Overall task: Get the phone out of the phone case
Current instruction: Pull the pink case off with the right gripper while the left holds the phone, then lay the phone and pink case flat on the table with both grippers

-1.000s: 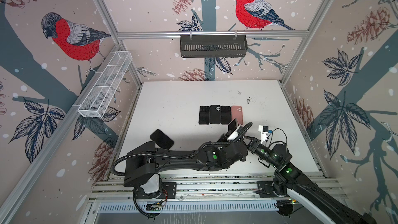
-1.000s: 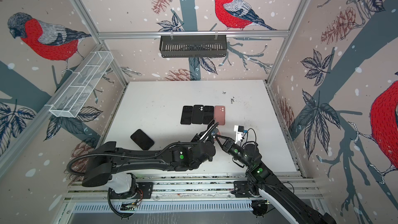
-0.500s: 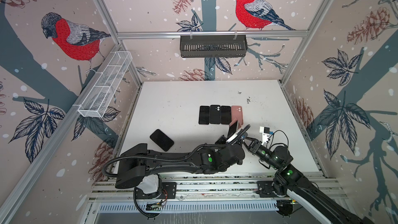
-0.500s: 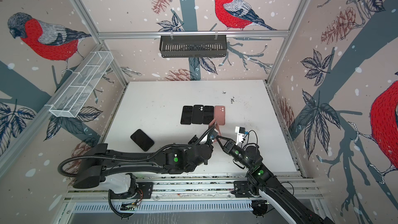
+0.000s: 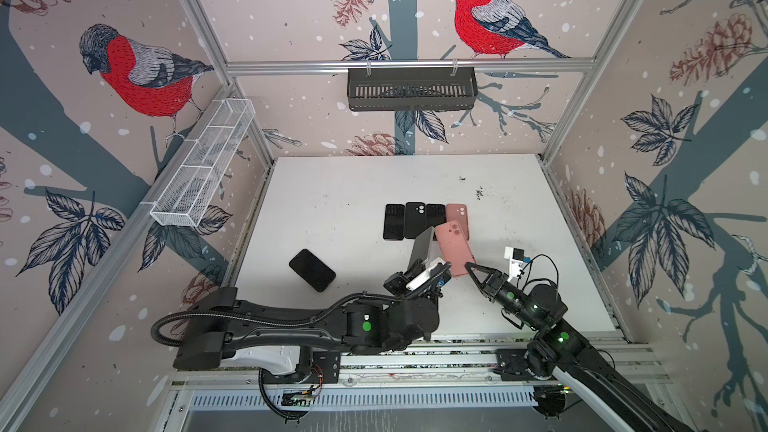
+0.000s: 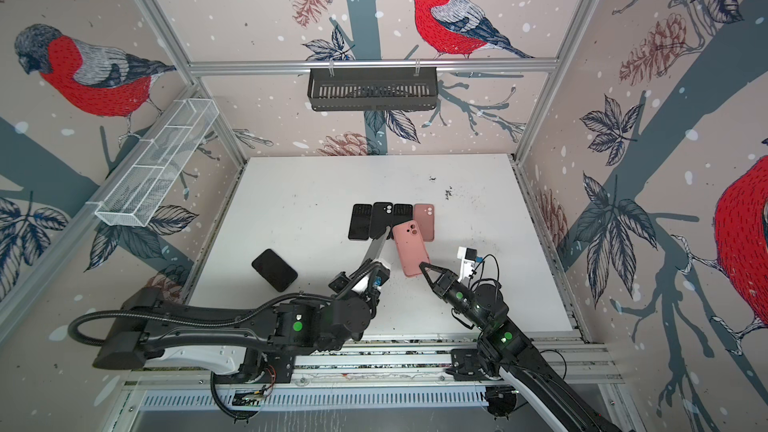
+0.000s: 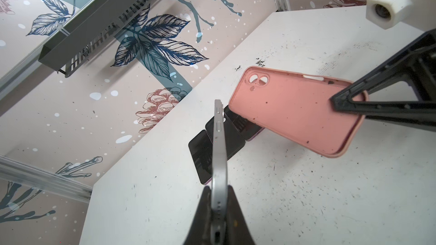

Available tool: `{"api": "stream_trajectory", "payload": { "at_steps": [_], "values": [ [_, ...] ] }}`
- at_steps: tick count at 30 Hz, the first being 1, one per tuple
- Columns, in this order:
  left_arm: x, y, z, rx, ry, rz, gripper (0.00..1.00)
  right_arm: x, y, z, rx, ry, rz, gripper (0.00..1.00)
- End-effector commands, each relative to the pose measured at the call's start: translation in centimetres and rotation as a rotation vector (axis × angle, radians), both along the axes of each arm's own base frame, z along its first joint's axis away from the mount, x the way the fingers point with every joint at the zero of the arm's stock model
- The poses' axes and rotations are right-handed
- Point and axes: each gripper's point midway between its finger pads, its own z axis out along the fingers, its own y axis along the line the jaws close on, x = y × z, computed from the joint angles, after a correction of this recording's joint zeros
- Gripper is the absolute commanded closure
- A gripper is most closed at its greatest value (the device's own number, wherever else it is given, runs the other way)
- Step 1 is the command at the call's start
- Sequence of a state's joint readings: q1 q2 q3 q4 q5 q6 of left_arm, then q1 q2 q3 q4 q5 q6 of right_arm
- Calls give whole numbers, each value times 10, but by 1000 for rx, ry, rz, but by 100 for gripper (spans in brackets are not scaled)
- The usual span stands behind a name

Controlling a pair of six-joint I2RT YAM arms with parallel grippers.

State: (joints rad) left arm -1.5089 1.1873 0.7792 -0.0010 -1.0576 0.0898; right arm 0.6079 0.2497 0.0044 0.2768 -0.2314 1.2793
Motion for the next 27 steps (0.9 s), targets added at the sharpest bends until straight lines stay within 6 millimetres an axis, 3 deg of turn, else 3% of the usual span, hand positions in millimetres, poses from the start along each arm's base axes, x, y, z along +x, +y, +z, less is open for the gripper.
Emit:
{"api": "stream_trajectory", "payload": {
  "at_steps": [1, 4, 11, 20, 27],
  "values": [
    [0, 14, 16, -42, -50, 14, 99, -1, -3, -38, -34, 64, -11, 100],
    [3, 31, 2, 39, -58, 56, 99, -2, -1, -42, -27, 78, -4, 100],
    [7, 46, -59, 316, -73, 128, 100, -7, 5, -48, -18, 102, 9, 100],
    [14, 39, -128, 578, -10, 77, 100, -10, 20, -68, -105, 205, 22, 100],
    [15, 38, -164, 664, 43, 29, 100, -9, 22, -82, -132, 265, -32, 100]
  ]
}}
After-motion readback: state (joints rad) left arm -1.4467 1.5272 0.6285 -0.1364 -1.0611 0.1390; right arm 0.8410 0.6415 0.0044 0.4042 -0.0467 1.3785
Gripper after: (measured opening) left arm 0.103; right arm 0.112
